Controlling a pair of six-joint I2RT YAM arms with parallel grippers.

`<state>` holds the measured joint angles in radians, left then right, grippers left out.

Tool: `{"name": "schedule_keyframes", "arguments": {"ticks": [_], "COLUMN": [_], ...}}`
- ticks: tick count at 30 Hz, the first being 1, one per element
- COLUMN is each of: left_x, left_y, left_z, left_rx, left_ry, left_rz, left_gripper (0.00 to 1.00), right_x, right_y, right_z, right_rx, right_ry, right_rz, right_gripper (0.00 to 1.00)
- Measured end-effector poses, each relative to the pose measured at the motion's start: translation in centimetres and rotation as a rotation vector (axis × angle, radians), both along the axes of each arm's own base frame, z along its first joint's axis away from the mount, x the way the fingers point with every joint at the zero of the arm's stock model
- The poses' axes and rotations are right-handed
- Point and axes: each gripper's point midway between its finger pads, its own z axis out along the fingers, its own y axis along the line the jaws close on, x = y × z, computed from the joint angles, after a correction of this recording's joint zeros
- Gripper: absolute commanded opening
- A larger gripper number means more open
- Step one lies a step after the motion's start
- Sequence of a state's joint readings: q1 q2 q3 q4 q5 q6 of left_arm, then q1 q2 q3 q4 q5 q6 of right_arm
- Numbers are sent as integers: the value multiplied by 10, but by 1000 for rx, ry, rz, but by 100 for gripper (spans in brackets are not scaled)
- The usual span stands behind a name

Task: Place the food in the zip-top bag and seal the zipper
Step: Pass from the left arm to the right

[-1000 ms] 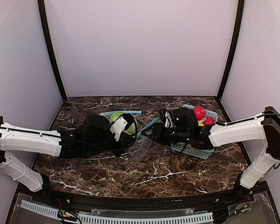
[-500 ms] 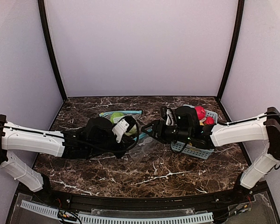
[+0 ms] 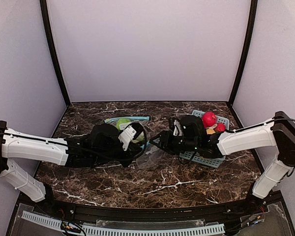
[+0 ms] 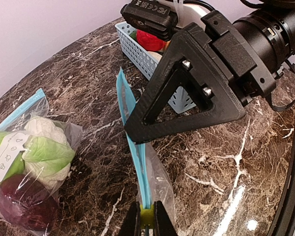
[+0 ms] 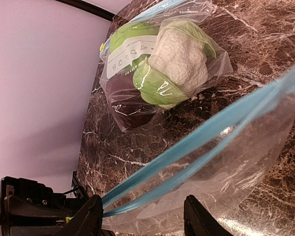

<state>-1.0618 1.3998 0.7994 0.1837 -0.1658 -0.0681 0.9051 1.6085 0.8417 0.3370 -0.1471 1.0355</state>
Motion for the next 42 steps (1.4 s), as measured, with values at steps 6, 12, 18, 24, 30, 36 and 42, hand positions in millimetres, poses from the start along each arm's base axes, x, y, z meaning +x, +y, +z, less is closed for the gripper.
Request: {"name": "schedule_keyframes", "arguments": {"ticks": [6, 12, 18, 24, 30, 36, 42], "left_x": [-1, -1, -5, -12, -20, -25, -14], "left_y": [-1, -1, -4, -10, -16, -19, -24], "left_z": [0, 0, -3, -7, -11, -12, 18], "left_rx": [0, -1, -4, -4, -6, -14, -76], "left_ry": [0, 1, 16, 34, 54, 70, 91], "left_rz": [-2, -3, -23, -61, -98, -124, -103], "left_gripper": [1, 1, 1, 1, 10, 70, 76], "right_x": [2, 3, 6, 10, 11, 11, 6], "right_y": [0, 0, -1, 1, 3, 3, 0], "right_z": [-4, -7, -10, -9, -4, 0, 23], "right_rx": [-3, -5, 3, 21, 36, 30, 16], "right_ry": [16, 26, 39, 42, 32, -13, -140], "right_rz": [-15, -21, -32, -30, -23, -4, 61], "right_gripper": [49, 41, 24, 8, 0, 0, 0]}}
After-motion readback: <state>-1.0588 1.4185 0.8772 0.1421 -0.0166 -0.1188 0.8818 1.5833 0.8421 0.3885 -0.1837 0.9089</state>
